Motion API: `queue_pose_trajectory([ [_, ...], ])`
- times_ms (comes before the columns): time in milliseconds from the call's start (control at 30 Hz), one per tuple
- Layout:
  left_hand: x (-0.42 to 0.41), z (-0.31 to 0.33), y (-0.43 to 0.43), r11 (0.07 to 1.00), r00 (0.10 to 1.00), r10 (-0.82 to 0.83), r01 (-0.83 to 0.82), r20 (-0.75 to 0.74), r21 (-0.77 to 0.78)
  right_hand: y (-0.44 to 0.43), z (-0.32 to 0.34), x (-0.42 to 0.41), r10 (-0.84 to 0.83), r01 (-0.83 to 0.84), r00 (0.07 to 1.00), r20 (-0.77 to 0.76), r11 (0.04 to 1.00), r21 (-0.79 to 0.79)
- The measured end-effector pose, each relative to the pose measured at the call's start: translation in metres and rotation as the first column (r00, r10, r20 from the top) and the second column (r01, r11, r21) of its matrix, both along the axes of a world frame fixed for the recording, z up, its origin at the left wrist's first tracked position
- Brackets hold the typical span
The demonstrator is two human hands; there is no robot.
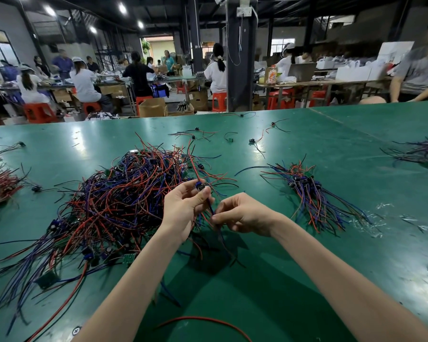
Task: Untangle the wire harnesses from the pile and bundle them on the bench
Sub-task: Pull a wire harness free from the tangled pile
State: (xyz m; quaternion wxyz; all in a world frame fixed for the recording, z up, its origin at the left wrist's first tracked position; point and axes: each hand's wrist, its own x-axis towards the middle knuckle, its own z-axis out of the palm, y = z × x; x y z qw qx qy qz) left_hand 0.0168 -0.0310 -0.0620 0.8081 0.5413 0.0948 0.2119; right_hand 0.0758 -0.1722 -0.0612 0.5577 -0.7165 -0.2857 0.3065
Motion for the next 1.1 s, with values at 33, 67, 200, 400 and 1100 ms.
queue_pose_trajectory([
  [33, 0.000, 0.001, 0.000, 1.000, 1.000, 0.000, 0.000, 0.001, -0.003, -0.001, 0.000, 0.001, 0.001, -0.001, 1.000, 0.015, 1.000, -0.005],
  [67, -0.001, 0.001, -0.001, 1.000, 1.000, 0.003, -0.003, 0.000, 0.001, -0.001, 0.000, 0.001, 0.002, -0.001, 0.999, 0.037, 1.000, -0.009],
  [200, -0.002, 0.002, -0.003, 1.000, 1.000, 0.001, -0.001, -0.001, -0.002, -0.004, 0.001, 0.006, -0.021, 0.037, 0.976, 0.219, 0.997, -0.067],
  [400, -0.003, 0.006, -0.001, 0.999, 1.000, -0.002, 0.002, 0.004, -0.043, -0.013, -0.003, 0.019, -0.082, 0.135, 0.878, 0.472, 0.988, -0.080],
  [1100, 0.001, 0.014, 0.011, 0.982, 0.980, 0.183, -0.179, 0.084, -0.054, -0.029, -0.009, -0.009, -0.007, 0.055, 0.853, 0.522, 0.996, -0.076],
])
